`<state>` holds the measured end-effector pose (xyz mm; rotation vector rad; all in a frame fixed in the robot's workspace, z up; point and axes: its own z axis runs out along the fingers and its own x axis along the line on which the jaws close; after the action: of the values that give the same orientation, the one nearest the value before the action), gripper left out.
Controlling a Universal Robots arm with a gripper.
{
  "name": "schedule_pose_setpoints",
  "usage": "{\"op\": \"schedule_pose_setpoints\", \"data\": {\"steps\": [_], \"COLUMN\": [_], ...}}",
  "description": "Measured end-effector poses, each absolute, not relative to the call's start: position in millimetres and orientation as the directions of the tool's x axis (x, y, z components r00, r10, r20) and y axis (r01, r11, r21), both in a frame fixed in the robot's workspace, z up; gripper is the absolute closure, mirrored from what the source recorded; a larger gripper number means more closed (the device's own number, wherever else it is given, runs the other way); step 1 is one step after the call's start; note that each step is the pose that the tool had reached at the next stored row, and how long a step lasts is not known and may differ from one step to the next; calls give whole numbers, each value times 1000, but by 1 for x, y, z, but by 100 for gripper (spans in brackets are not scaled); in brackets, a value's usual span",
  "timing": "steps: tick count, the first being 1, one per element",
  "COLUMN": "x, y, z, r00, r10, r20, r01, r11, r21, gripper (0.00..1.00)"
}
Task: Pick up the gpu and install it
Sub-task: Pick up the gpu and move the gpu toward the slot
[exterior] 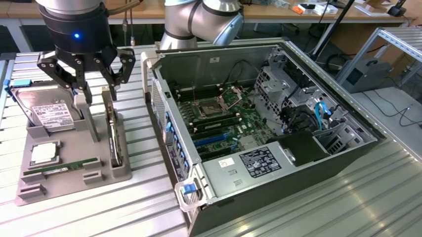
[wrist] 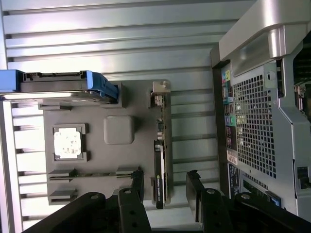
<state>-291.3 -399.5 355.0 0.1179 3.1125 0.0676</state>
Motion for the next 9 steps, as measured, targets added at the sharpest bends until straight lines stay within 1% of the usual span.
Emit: {"op": "schedule_pose_setpoints", "data": {"steps": [9], "x": [-291], "y": [-400], "z": [352], "r00": [-997], "r10": [76], "r20": [-24], "r01": [75], "r11": [996], "r21": [44], "gripper": [52]}}
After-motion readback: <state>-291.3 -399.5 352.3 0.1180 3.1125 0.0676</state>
